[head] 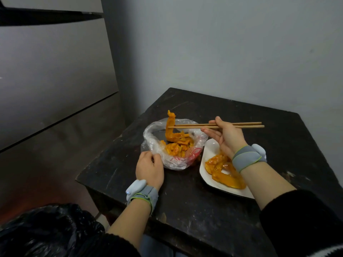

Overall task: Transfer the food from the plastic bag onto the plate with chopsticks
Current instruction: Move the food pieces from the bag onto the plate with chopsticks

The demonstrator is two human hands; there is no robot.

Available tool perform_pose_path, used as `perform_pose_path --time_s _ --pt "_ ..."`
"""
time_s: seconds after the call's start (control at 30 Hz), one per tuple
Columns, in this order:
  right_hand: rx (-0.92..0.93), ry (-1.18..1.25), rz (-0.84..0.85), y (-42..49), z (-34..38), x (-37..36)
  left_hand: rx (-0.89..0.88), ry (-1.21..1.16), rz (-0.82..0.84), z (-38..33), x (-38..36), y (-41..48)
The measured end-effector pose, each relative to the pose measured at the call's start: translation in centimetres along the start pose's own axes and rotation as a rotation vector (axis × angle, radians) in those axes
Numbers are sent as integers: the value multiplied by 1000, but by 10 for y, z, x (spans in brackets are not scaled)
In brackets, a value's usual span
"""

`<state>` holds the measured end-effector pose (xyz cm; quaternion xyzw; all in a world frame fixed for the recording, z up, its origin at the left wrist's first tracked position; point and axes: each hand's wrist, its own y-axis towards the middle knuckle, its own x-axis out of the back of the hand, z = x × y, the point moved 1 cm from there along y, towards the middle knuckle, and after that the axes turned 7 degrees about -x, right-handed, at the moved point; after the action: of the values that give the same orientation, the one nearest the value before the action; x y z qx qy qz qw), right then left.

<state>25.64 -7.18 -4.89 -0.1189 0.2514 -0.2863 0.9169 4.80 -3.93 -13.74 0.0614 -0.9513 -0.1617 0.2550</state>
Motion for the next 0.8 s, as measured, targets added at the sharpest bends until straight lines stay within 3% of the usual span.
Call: perform_pose_path --time_s 0.43,0.8 --pt "87 21 -59 -46 39 32 -1 43 35 -4 2 -4" --pt "163 17 -148 -77 67 108 -30 99 69 -4 4 -4"
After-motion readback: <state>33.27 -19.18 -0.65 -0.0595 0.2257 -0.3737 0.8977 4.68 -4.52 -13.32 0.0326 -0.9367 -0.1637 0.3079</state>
